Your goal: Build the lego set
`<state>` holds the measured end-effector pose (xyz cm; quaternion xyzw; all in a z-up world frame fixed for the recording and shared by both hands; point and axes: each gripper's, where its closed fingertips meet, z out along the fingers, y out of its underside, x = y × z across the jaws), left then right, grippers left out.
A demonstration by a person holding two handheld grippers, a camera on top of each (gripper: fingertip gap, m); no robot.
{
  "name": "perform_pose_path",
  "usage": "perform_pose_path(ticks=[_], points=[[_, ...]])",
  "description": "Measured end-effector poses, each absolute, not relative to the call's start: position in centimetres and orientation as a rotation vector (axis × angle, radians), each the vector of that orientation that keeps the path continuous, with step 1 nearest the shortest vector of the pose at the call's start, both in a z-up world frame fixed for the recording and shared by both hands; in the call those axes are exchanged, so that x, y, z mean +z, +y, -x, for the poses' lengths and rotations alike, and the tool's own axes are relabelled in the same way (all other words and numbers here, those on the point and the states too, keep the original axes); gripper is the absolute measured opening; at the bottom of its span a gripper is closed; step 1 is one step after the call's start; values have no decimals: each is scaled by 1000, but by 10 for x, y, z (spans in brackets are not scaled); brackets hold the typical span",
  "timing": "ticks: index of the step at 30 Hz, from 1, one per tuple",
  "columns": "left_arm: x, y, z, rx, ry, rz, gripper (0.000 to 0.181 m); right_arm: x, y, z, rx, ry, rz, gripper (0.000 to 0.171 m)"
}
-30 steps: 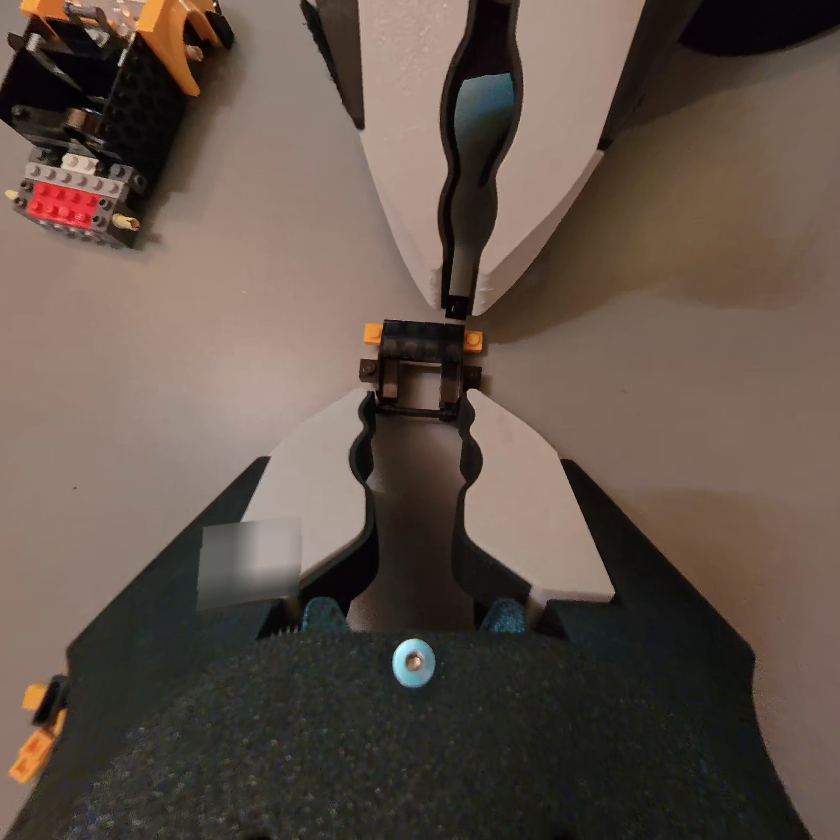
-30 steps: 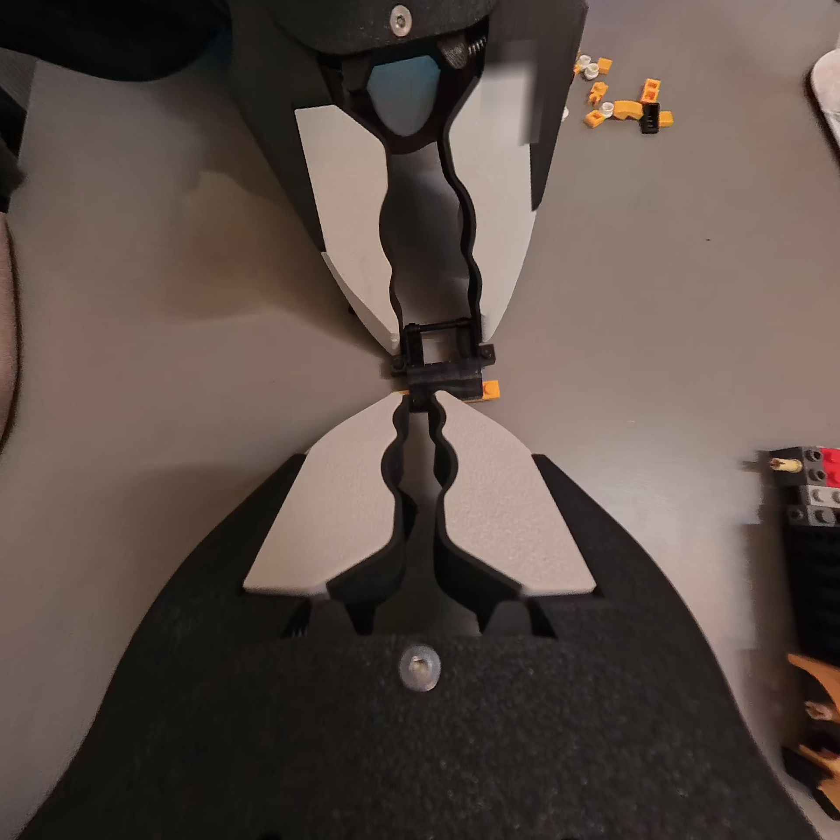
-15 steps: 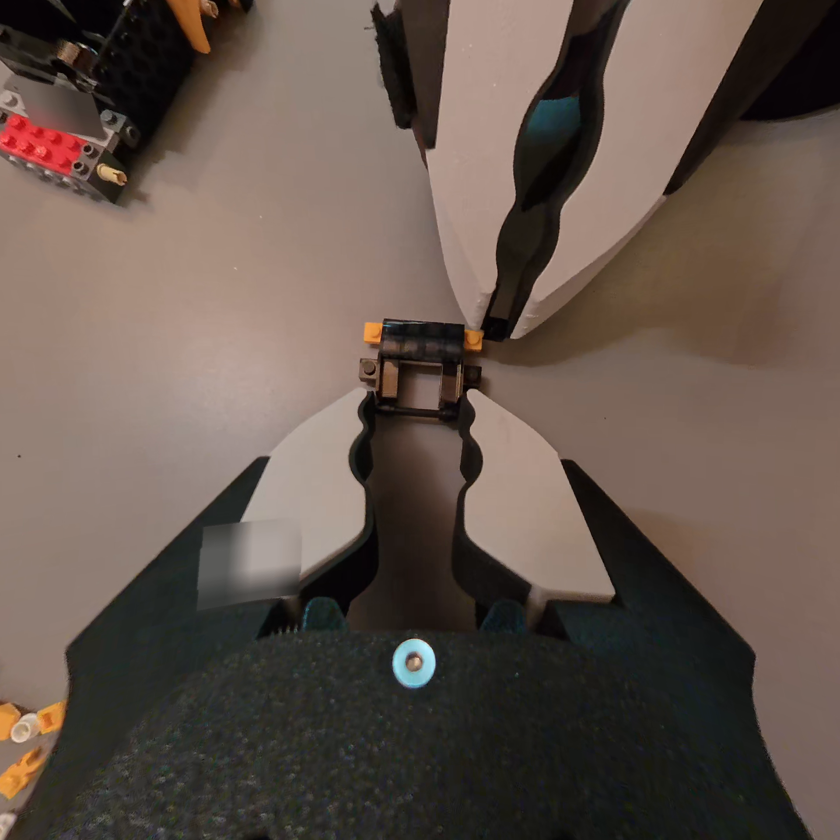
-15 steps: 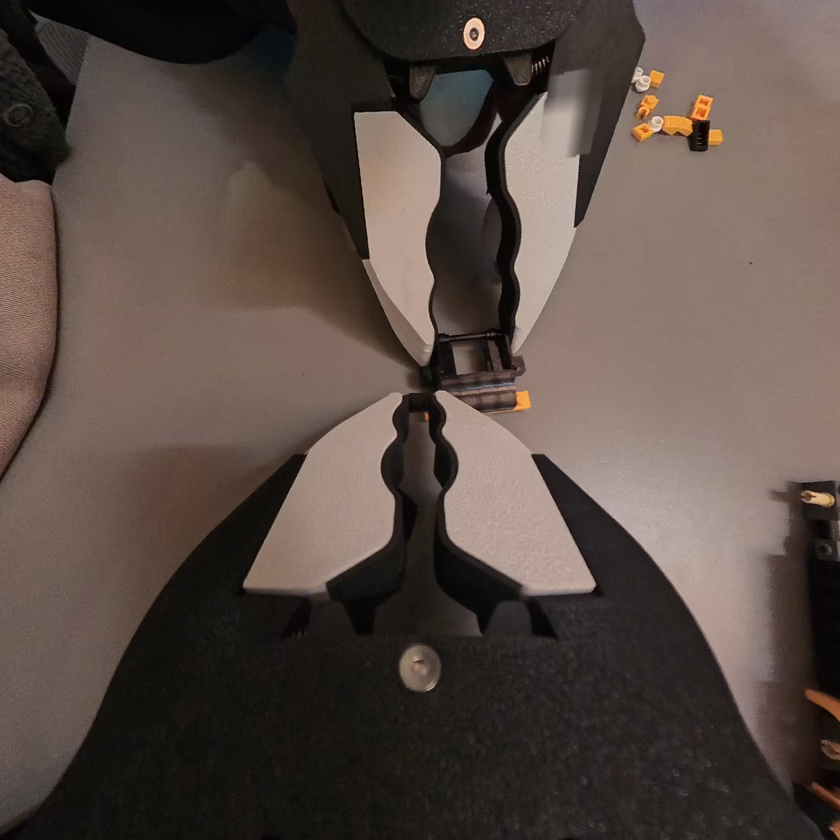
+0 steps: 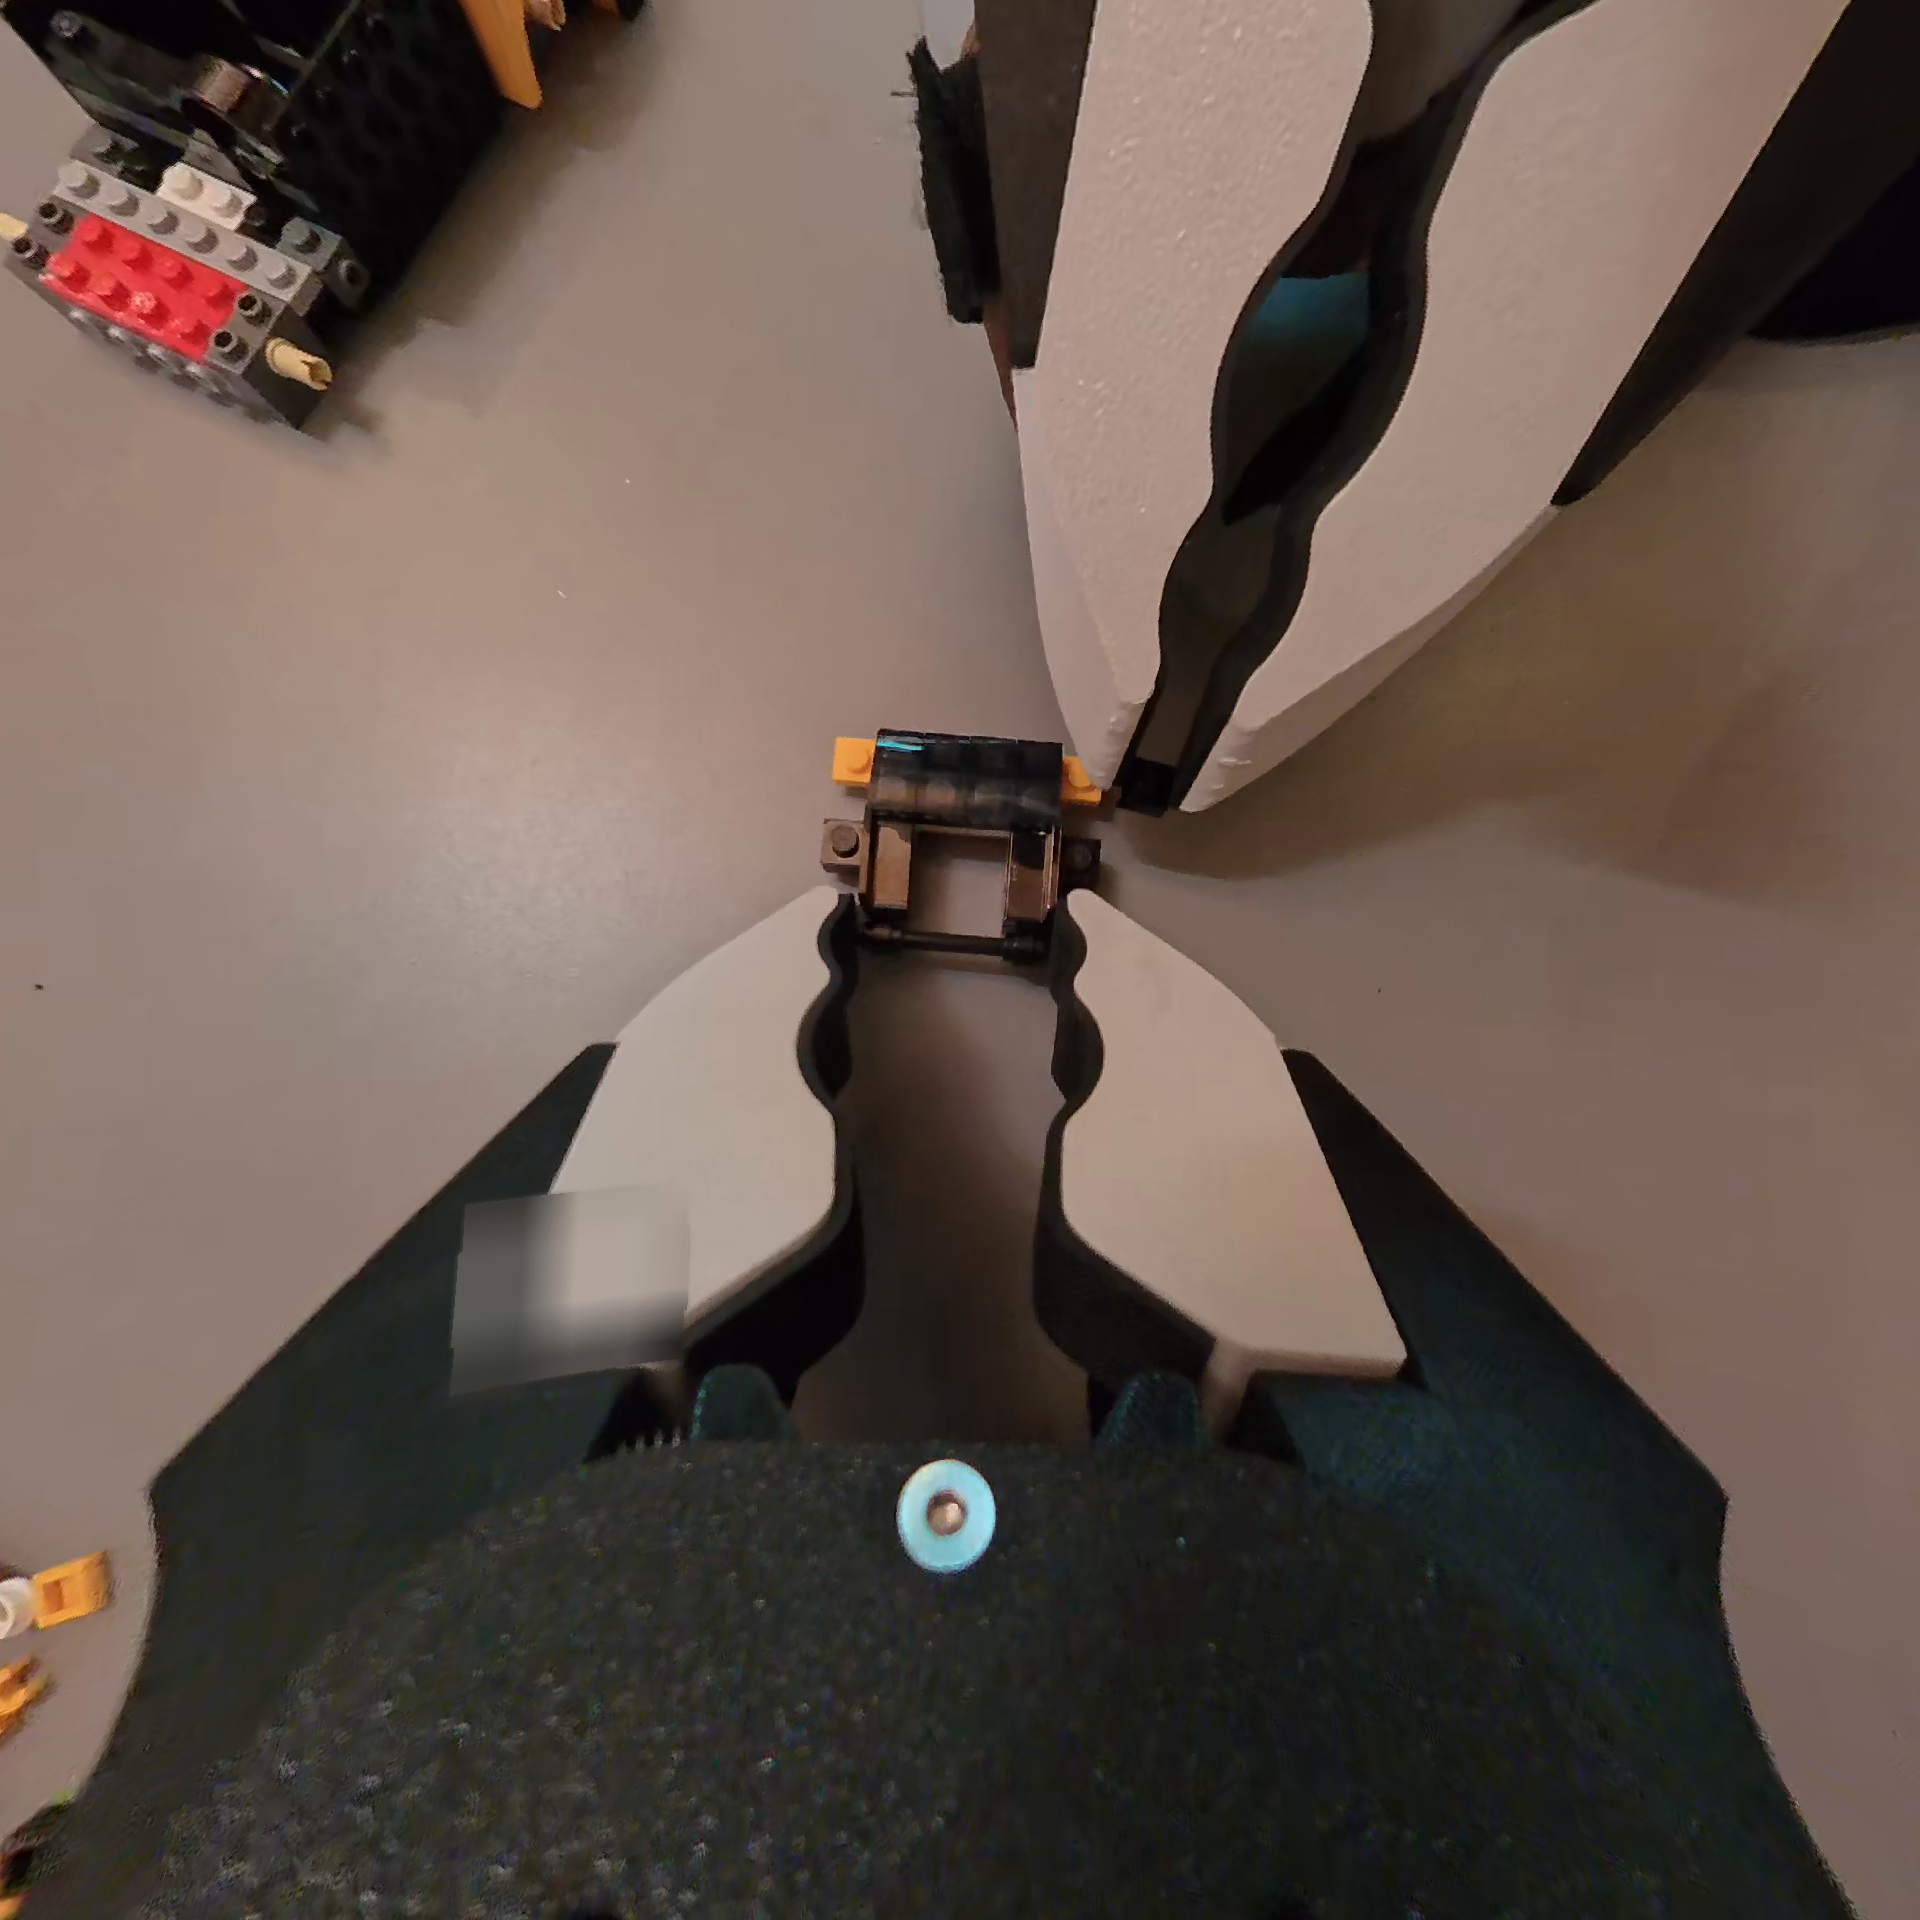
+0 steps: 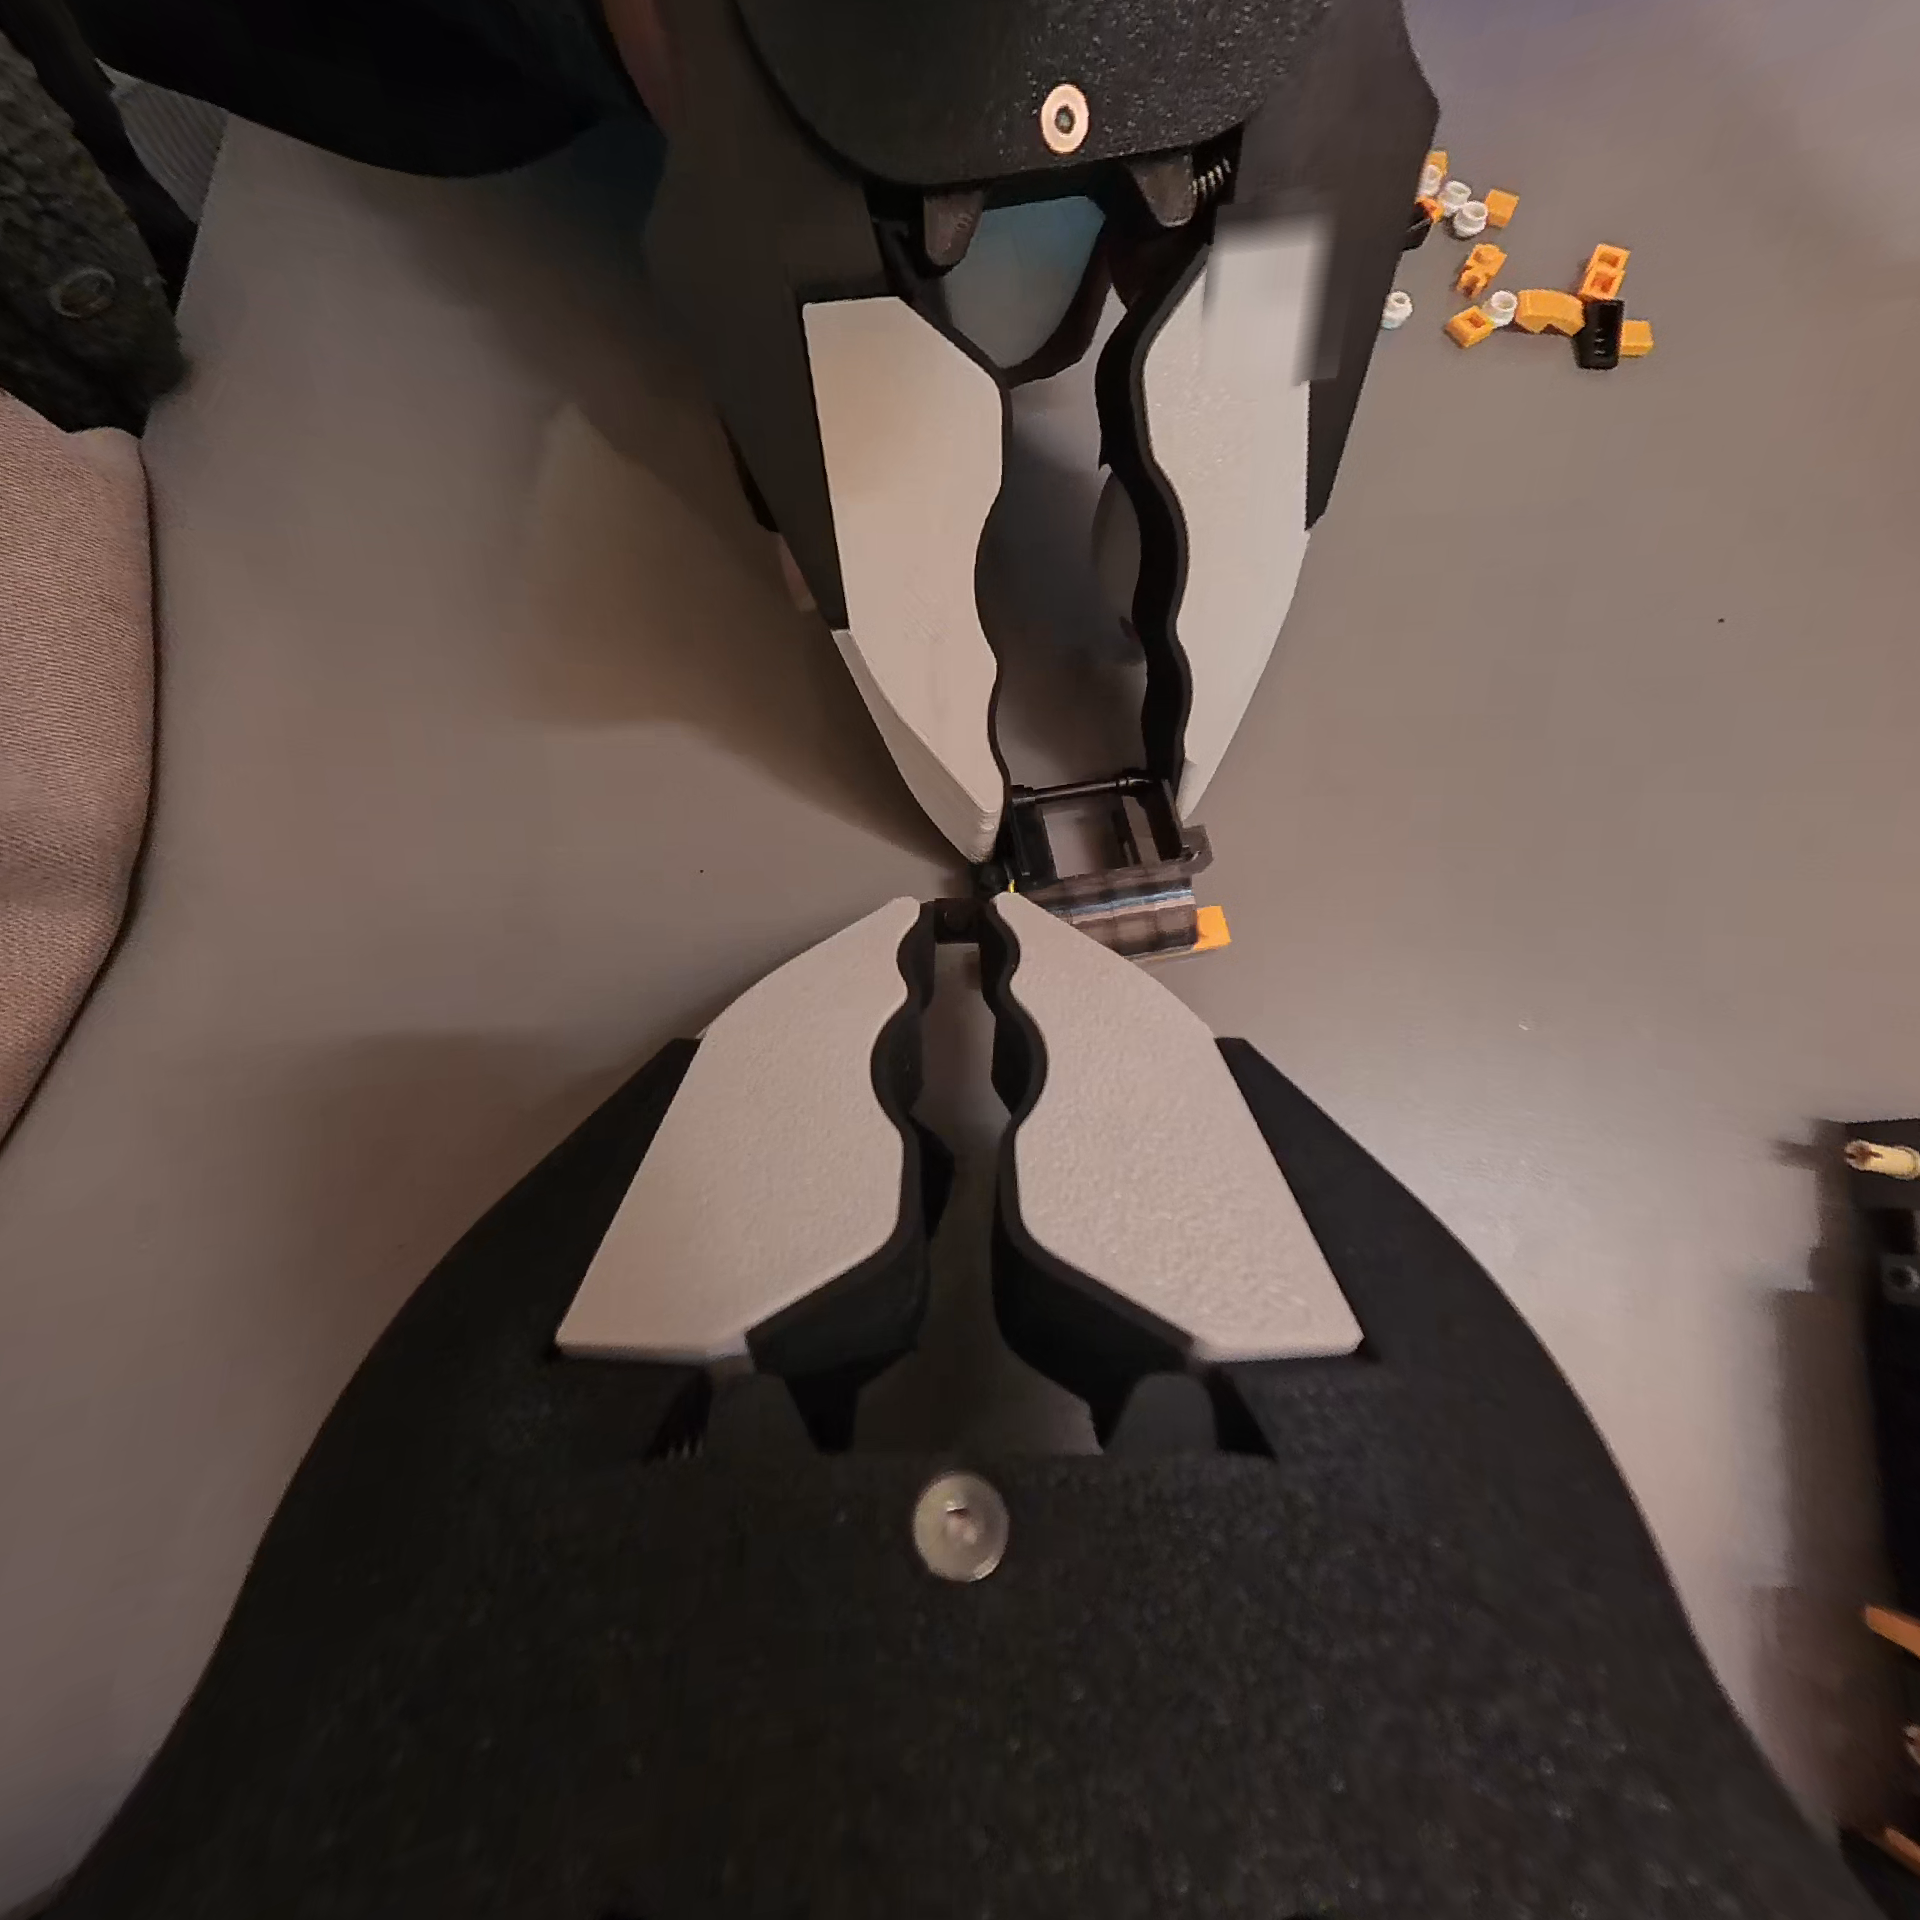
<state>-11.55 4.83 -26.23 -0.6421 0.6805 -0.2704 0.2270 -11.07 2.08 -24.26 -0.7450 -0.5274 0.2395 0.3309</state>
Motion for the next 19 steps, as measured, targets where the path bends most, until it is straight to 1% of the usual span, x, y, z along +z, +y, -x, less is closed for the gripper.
perform_pose_path(ticks=[9, 15, 19], points=[[-262, 54, 115, -721, 1812, 1803, 35, -242, 23, 110, 621, -1362, 1946, 8], [-262, 51, 116, -745, 1836, 1794, 41, -243, 24, 109, 615, -1355, 1950, 8], [-261, 50, 118, -754, 1848, 1788, 40, -243, 25, 108, 612, -1349, 1952, 8]])
